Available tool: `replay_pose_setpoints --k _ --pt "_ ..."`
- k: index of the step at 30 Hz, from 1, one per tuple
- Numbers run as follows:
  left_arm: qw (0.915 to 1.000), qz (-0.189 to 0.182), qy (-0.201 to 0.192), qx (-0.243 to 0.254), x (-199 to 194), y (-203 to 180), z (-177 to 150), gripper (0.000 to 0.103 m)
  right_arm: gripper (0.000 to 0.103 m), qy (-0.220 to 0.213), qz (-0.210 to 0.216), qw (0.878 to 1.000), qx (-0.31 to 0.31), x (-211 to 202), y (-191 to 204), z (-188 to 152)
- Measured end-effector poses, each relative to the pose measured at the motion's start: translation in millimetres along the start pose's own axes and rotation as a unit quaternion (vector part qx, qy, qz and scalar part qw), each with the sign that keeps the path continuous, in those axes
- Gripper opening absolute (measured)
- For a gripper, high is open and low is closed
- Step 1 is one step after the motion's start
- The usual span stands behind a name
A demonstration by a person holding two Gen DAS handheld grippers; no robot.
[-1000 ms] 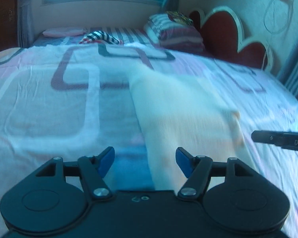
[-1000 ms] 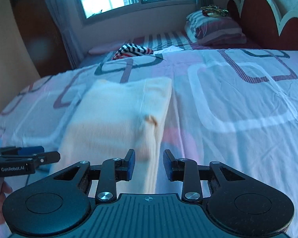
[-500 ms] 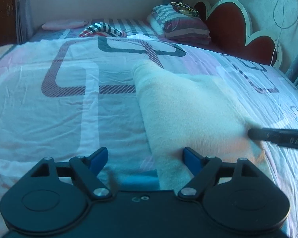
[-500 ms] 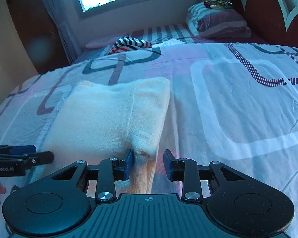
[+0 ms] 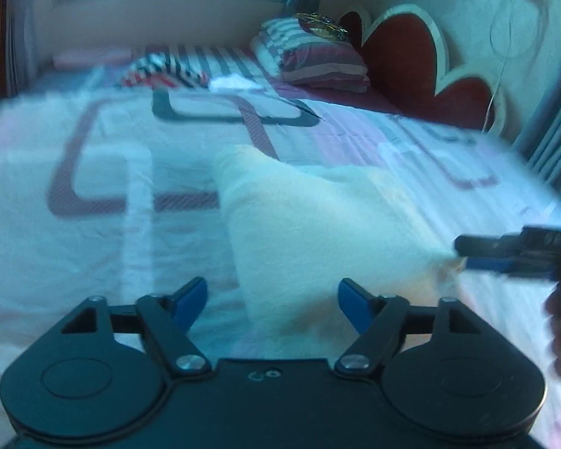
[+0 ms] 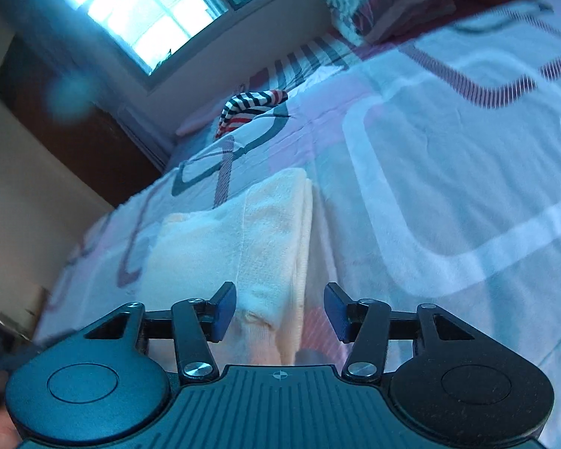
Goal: Fold small clothes
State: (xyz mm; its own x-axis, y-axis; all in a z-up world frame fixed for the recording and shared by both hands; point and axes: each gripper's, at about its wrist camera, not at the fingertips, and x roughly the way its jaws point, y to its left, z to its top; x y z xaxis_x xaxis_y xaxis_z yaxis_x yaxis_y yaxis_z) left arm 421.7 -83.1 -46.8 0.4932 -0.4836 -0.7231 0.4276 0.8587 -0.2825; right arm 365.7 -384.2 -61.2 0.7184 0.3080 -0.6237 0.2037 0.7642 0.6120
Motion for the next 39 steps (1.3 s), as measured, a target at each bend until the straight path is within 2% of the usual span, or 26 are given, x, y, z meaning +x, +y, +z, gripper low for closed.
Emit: replay_pose_setpoints --k 3,6,8,11,13,14,20,22,25,27,28,29,32,35,39 --pt "0.9992 -0.025 0.010 -0.028 4 12 0 0.068 0.052 0.007 0.015 0.998 0.062 3 -21 4" --pt "0.9982 -0.039 0.019 -0.043 8 18 0 0.068 0.052 0.015 0.045 0.995 0.091 4 -33 5" --pt "0.9957 -0.058 0.029 -0.066 13 25 0 0.067 0.052 0.027 0.062 0.993 0.094 7 -37 7" --pt "0.9870 -0.096 0.048 -0.120 24 39 -1 0.066 0.052 0.050 0.084 0.991 0.095 15 -37 8" --pt "0.9828 -0.107 0.054 -0.141 29 46 -2 0.066 0.052 0.063 0.068 0.993 0.072 20 -31 8" --pt "0.9813 -0.111 0.055 -0.147 31 48 -2 0.066 0.052 0.072 0.062 0.993 0.065 25 -31 9" --pt "0.9773 -0.126 0.059 -0.160 44 51 2 0.063 0.052 0.109 0.099 0.984 0.097 45 -35 15" --pt "0.9762 -0.129 0.057 -0.165 49 50 4 0.063 0.052 0.115 0.104 0.984 0.091 51 -32 17" --pt "0.9787 -0.120 0.056 -0.157 53 42 10 0.062 0.052 0.106 0.092 0.988 0.064 58 -21 16" --pt "0.9834 -0.102 0.058 -0.138 56 32 14 0.059 0.052 0.100 0.070 0.992 0.025 58 -8 14" --pt "0.9859 -0.092 0.058 -0.127 56 26 16 0.055 0.049 0.098 0.055 0.994 0.001 58 1 13" --pt "0.9883 -0.083 0.056 -0.115 56 21 17 0.045 0.041 0.095 0.036 0.995 -0.026 60 10 9" --pt "0.9937 -0.062 0.042 -0.083 49 6 20 0.036 0.031 0.083 0.008 0.993 -0.082 59 31 2" --pt "0.9966 -0.047 0.033 -0.060 41 -4 21 0.032 0.029 0.067 -0.021 0.989 -0.133 54 50 -4" --pt "0.9989 -0.035 0.022 -0.023 26 -15 22 0.030 0.029 0.051 -0.039 0.984 -0.164 43 66 -13"
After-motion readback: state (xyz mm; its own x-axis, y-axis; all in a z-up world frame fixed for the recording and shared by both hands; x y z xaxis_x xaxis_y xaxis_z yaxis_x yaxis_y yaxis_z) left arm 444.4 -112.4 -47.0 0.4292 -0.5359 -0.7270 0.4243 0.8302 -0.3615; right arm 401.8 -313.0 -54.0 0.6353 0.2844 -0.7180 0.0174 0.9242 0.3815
